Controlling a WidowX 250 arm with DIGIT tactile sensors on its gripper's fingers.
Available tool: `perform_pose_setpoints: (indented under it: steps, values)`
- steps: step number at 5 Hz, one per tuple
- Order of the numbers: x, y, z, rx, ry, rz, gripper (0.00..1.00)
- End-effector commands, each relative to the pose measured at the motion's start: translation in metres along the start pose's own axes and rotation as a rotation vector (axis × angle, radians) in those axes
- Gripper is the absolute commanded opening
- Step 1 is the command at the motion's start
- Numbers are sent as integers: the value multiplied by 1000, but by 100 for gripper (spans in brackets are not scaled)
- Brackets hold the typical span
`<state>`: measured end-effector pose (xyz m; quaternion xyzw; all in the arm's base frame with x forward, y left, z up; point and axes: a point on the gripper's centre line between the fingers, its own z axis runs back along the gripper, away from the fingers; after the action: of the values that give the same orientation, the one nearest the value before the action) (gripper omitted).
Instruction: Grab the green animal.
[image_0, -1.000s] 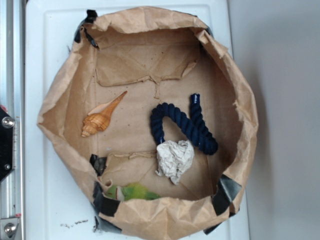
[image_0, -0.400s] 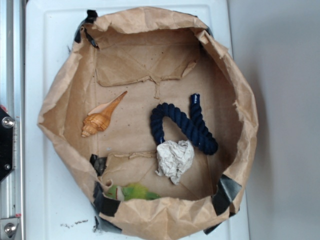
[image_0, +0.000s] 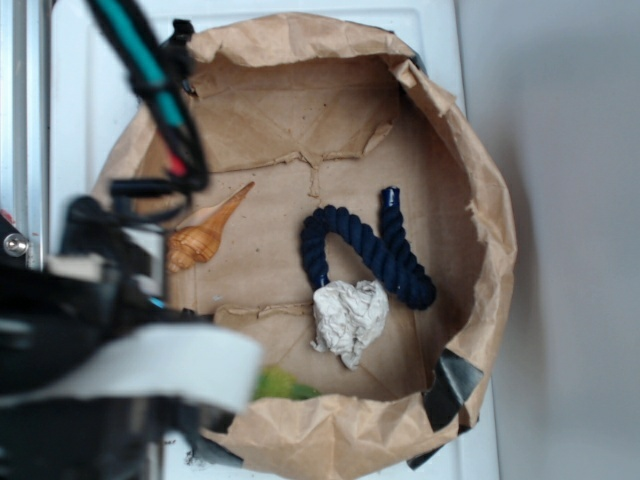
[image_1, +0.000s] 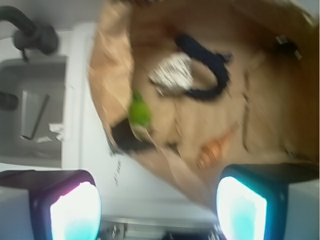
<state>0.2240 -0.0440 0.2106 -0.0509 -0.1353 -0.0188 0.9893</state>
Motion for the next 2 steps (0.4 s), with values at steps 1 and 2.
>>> perform_pose_setpoints:
  steps: [1,2]
  values:
    - [15,43,-40,-18,-82,102,100]
    - [18,52,-64,20,-73,169,100]
